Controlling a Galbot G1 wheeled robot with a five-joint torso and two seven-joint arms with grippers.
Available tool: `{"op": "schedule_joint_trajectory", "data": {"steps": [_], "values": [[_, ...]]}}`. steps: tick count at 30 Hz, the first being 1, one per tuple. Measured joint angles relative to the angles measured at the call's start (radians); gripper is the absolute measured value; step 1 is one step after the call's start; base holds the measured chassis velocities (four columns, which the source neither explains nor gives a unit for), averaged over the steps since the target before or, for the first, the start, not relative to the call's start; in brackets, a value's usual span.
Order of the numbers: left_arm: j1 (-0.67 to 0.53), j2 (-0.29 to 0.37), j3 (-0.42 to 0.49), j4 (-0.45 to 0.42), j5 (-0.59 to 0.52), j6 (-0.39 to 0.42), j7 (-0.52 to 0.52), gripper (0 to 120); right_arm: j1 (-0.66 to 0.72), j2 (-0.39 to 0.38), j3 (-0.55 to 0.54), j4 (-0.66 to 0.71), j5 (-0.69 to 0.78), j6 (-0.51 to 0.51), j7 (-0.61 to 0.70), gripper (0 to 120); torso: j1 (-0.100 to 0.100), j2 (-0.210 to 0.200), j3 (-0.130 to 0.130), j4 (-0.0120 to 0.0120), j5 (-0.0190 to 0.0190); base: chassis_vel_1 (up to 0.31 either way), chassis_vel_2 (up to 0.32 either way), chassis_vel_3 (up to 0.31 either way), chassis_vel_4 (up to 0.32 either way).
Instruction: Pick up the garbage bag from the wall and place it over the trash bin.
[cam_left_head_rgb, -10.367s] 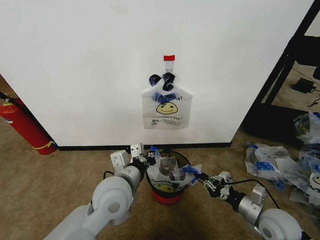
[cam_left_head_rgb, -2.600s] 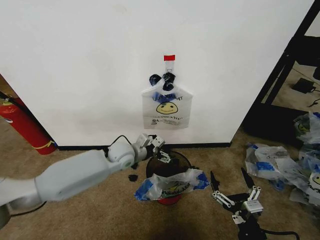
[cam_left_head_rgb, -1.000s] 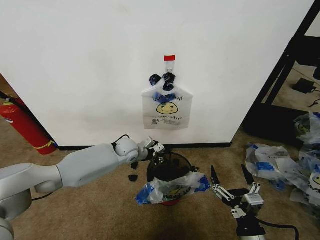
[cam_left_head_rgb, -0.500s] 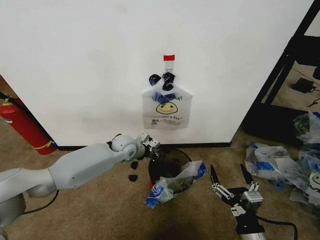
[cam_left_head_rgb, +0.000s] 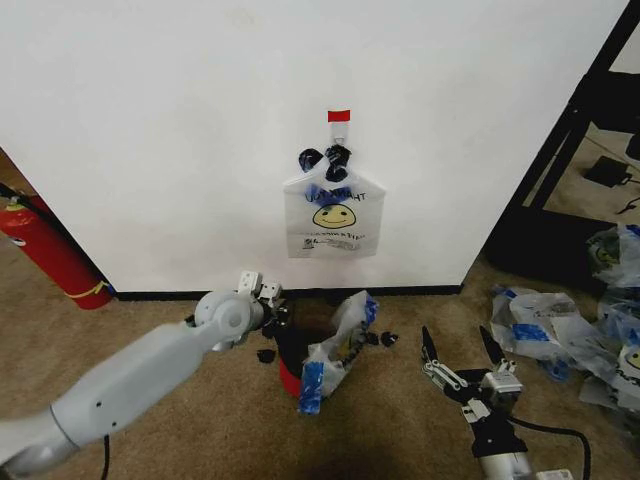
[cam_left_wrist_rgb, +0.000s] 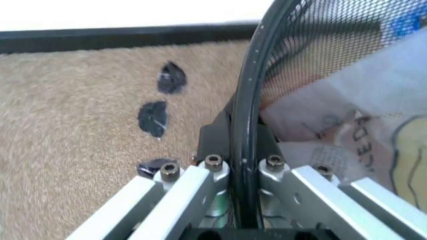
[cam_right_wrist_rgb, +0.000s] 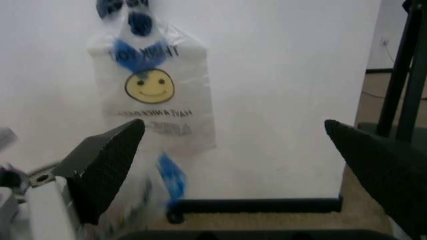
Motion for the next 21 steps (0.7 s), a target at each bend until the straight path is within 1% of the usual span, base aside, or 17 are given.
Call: {"op": "schedule_joint_trajectory", "data": {"steps": [1, 3, 5, 6, 9, 11, 12, 13, 17, 21], "values": [[0.037, -0.019, -0.047, -0.016, -0.011, -0.01, -0.04, 0, 0.003, -0.008, 0.001, -0.002, 0.0, -0.01, 0.006, 100, 0.0, 0.0, 0.0, 0.0004, 0.0, 0.0, 0.0, 0.0, 0.0], [0.086, -0.048, -0.113, -0.039, -0.026, -0.023, -0.084, 0, 0.007, -0.015, 0.002, -0.001, 0.0, -0.019, 0.016, 100, 0.0, 0.0, 0.0, 0.0005, -0.0005, 0.0, 0.0, 0.0, 0.0], [0.1, -0.057, -0.131, -0.047, -0.029, -0.028, -0.097, 0, 0.007, -0.017, 0.003, -0.001, 0.001, -0.022, 0.019, 100, 0.0, 0.0, 0.0, 0.0005, -0.0001, 0.0, 0.0, 0.0, 0.0], [0.133, -0.074, -0.164, -0.065, -0.032, -0.041, -0.125, 0, 0.008, -0.02, 0.003, 0.0, 0.002, -0.027, 0.027, 100, 0.0, 0.0, 0.0, 0.0004, -0.0001, 0.0, 0.0, 0.0, 0.0], [0.195, -0.103, -0.208, -0.094, -0.014, -0.067, -0.154, 0, 0.008, -0.024, 0.005, 0.0, 0.003, -0.03, 0.037, 100, 0.0, 0.0, 0.0, 0.0005, -0.0003, 0.0, 0.0, 0.0, 0.0], [0.227, -0.123, -0.224, -0.099, 0.03, -0.103, -0.152, 0, 0.008, -0.026, 0.006, -0.001, 0.003, -0.031, 0.041, 100, 0.0, 0.0, 0.0, 0.0006, -0.0002, 0.0, 0.0, 0.0, 0.0], [0.227, -0.123, -0.224, -0.099, 0.03, -0.103, -0.152, 0, 0.008, -0.026, 0.006, -0.001, 0.003, -0.031, 0.041, 100, 0.0, 0.0, 0.0, 0.0006, -0.0002, 0.0, 0.0, 0.0, 0.0], [0.245, -0.141, -0.231, -0.094, 0.074, -0.139, -0.142, 0, 0.008, -0.026, 0.005, -0.001, 0.003, -0.033, 0.044, 100, 0.0, 0.0, 0.0, 0.0006, -0.0001, 0.0, 0.0, 0.0, 0.0], [0.289, -0.204, -0.253, -0.086, 0.16, -0.208, -0.133, 0, 0.004, -0.03, 0.005, -0.001, -0.002, -0.037, 0.045, 100, 0.0, 0.0, 0.0, 0.0004, -0.0004, 0.0, 0.0, 0.0, 0.0], [0.304, -0.213, -0.251, -0.091, 0.185, -0.213, -0.135, 0, 0.001, -0.032, 0.005, -0.001, -0.006, -0.039, 0.046, 100, 0.0, 0.0, 0.0, 0.0004, -0.0001, 0.0, 0.0, 0.0, 0.0]]}}
